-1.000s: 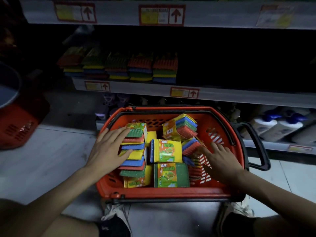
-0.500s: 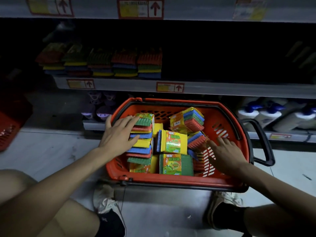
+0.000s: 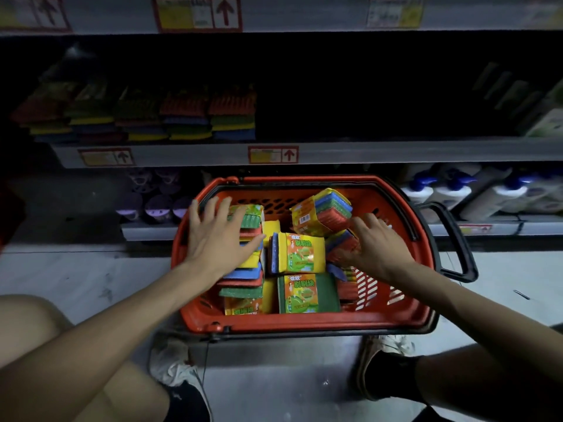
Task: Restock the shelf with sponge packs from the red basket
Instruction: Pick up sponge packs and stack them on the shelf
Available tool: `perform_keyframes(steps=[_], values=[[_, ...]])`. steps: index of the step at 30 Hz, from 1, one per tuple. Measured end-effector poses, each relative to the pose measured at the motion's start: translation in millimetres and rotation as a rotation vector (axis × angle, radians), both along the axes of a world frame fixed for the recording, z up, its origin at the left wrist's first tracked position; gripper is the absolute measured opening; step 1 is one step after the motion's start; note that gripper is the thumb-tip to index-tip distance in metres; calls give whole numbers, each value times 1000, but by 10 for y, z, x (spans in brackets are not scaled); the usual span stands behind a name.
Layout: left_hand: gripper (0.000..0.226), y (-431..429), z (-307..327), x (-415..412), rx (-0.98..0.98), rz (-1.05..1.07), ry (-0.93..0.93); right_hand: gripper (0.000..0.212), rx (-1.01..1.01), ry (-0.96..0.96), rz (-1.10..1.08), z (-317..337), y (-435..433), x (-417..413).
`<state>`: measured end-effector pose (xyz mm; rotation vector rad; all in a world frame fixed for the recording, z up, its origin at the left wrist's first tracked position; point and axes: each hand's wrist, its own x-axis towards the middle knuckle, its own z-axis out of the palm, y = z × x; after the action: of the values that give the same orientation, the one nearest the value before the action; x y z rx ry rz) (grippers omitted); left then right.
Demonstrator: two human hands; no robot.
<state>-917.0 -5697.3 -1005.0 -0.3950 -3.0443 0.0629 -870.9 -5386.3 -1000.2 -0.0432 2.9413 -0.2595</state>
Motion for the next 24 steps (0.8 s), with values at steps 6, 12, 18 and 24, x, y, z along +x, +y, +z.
perform_keyframes(steps=[6,12,18,24], values=[[79,471,69,16,30,-239,-42,87,-139,163,8,106,-207,-375],[84,679,-109,35,-8,-352,-119,98,-177,112,60,-23,-332,-528],[91,708,-204,67,-218,-463,-173,94,-49,211,92,-169,-363,-465],[106,787,-149,92,-275,-447,-214,80,43,237,90,-136,-304,-494]])
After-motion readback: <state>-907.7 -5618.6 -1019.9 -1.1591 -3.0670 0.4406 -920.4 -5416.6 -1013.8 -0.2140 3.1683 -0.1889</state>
